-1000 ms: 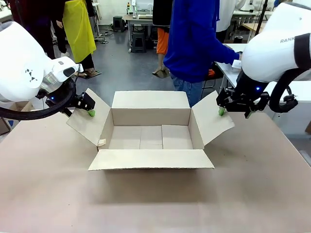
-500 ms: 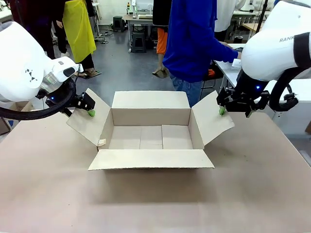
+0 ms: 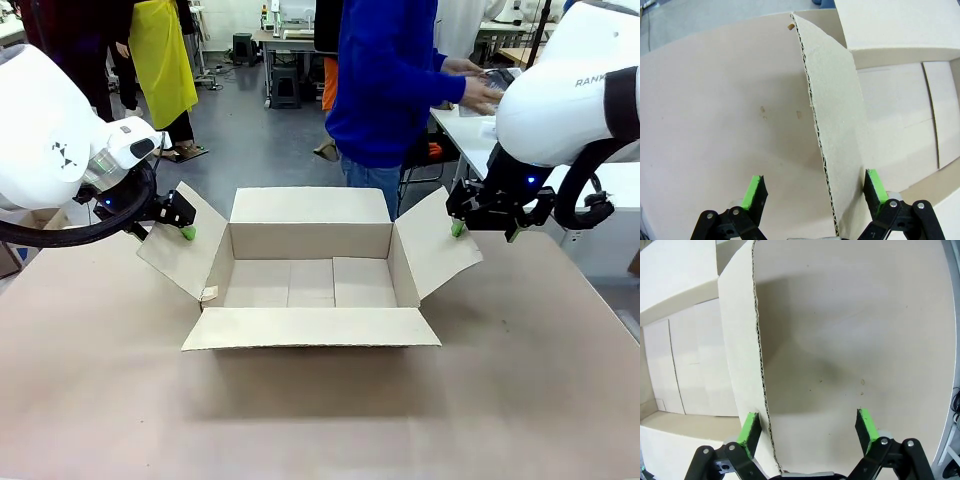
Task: Pack the gift set into the box.
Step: Lift both hands away from the flaps of the Package Box.
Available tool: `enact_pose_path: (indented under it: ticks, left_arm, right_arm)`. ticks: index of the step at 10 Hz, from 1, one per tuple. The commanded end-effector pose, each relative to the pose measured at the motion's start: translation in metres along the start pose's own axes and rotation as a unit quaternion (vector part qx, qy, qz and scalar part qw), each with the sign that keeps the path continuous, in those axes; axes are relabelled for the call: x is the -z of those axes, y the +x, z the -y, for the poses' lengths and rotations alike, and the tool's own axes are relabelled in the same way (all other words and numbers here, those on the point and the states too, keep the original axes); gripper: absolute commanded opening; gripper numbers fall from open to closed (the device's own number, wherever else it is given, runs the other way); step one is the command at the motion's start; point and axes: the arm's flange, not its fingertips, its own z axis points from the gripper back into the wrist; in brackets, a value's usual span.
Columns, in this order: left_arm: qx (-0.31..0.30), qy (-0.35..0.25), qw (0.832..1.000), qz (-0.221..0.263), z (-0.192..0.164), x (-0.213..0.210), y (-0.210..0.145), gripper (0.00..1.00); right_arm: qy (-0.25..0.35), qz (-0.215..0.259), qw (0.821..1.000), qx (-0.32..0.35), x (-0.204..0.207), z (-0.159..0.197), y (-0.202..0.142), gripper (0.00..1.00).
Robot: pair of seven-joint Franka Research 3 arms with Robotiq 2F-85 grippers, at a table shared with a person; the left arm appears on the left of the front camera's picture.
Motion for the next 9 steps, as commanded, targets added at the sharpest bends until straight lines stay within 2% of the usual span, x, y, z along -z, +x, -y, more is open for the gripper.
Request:
enact_pose_path:
  ticks: [1,9]
  left_arm:
    - [-0.005,0.006,1.0,-0.002,0.0017,-0.0009,-0.0018,1.0]
    - [-0.005,0.006,1.0,-0.002,0.0017,-0.0009,-0.0018,1.0]
  right_arm:
    - [-0.013,0.0,1.0,0.008,-0.0025,-0.002,0.0035,1.0]
    - [-0.013,0.0,1.0,0.008,-0.0025,-0.002,0.0035,1.0]
